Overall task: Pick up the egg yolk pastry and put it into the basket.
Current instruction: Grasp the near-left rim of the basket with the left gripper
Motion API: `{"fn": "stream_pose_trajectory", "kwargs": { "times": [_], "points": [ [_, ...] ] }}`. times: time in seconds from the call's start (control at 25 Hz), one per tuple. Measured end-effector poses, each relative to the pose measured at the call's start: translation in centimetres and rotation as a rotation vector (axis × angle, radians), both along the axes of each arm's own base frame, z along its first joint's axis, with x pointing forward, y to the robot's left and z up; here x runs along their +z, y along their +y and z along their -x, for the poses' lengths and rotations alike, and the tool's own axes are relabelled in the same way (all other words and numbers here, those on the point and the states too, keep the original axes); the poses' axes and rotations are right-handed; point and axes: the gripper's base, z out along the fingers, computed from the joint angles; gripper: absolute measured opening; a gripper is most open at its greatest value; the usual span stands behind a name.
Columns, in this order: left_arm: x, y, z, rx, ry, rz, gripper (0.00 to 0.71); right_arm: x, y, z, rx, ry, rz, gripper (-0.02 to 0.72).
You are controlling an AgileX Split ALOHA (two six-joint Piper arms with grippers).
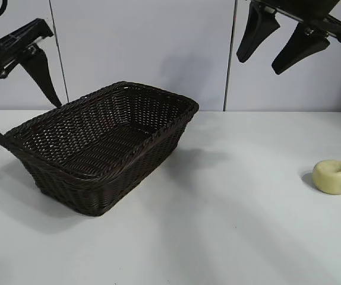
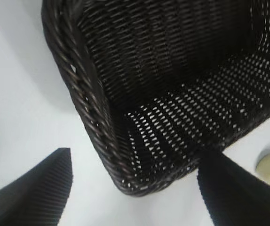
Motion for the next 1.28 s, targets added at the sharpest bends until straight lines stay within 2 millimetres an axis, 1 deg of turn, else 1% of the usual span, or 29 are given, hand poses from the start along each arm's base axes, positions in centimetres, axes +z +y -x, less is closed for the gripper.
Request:
{"fn": "stream_pose_trajectory", "kwargs": {
  "times": [0.12, 0.32, 0.52, 0.76, 0.88, 1.0, 1.12, 1.2, 1.28],
  "points": [
    [-0.9, 0.2, 0.1, 0.047, -0.011, 0.004, 0.540, 0.0, 0.0, 0.0, 0.000, 0.002, 0.000, 0.474],
    [-1.2, 0.3, -0.2, 0.080, -0.059, 0.009, 0.540, 0.0, 0.0, 0.0, -0.001, 0.003, -0.001, 0.474],
    [-2.7, 0.2, -0.7, 0.083, -0.017, -0.004, 0.540, 0.0, 0.0, 0.0, -0.001, 0.004, 0.000, 0.474],
    [-3.7, 0.2, -1.2, 0.079, -0.017, -0.027, 0.540, 0.0, 0.0, 0.0, -0.001, 0.004, 0.000, 0.474],
    [-4.9, 0.2, -1.7, 0.089, -0.012, -0.038, 0.540, 0.0, 0.0, 0.0, -0.001, 0.004, 0.000, 0.474],
    [-6.7, 0.1, -2.4, 0.102, -0.002, -0.053, 0.540, 0.0, 0.0, 0.0, -0.001, 0.004, 0.000, 0.474],
    [-7.9, 0.1, -2.7, 0.106, 0.020, -0.063, 0.540, 0.0, 0.0, 0.0, -0.001, 0.004, 0.000, 0.474],
    [-8.0, 0.1, -2.8, 0.109, 0.014, -0.064, 0.516, 0.0, 0.0, 0.0, -0.001, 0.004, 0.000, 0.474],
    [-8.0, 0.1, -2.9, 0.112, 0.007, -0.064, 0.439, 0.0, 0.0, 0.0, -0.001, 0.004, 0.000, 0.474]
  ]
}}
